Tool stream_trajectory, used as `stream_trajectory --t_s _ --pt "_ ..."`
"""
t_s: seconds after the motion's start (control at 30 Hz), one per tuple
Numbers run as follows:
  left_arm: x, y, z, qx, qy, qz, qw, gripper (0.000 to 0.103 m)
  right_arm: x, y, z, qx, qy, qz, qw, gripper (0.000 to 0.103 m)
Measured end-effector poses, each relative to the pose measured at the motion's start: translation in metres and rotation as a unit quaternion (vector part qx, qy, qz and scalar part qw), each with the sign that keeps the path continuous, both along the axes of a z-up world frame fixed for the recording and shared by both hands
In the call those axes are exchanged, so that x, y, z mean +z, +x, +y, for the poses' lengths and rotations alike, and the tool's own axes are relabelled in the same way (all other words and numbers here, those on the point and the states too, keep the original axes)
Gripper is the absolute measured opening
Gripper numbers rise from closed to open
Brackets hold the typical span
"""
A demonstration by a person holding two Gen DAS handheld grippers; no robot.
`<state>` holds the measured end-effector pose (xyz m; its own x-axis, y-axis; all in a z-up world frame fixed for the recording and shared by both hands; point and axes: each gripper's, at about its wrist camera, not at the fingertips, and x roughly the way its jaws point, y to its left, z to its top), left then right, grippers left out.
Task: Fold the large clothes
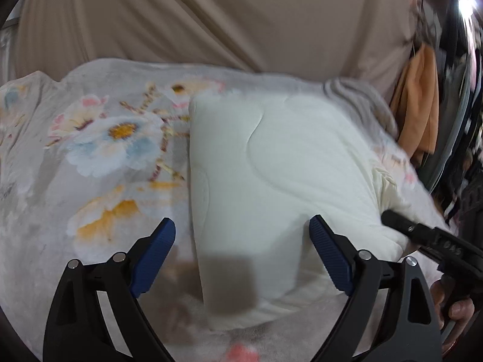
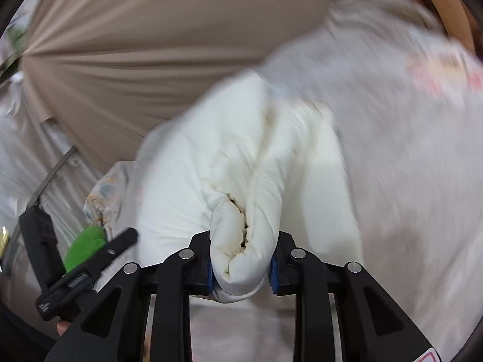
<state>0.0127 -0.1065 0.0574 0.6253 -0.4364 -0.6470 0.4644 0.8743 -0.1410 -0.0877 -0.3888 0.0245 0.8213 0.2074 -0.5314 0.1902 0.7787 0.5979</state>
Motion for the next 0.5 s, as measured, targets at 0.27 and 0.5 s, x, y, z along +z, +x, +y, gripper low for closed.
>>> stream_trajectory --t_s 0.27,0.5 --pt "-0.023 0.003 -0.017 -0.004 0.03 0.013 0.9995 0.089 -0.007 -0.016 -0.002 -0.007 -0.003 0.021 1.0 0.038" --pt "-0.021 0.0 -0.017 0.006 0.039 -0.003 0.9992 0.089 0.068 -0.032 0.011 -0.057 -0.099 -0.058 0.992 0.064"
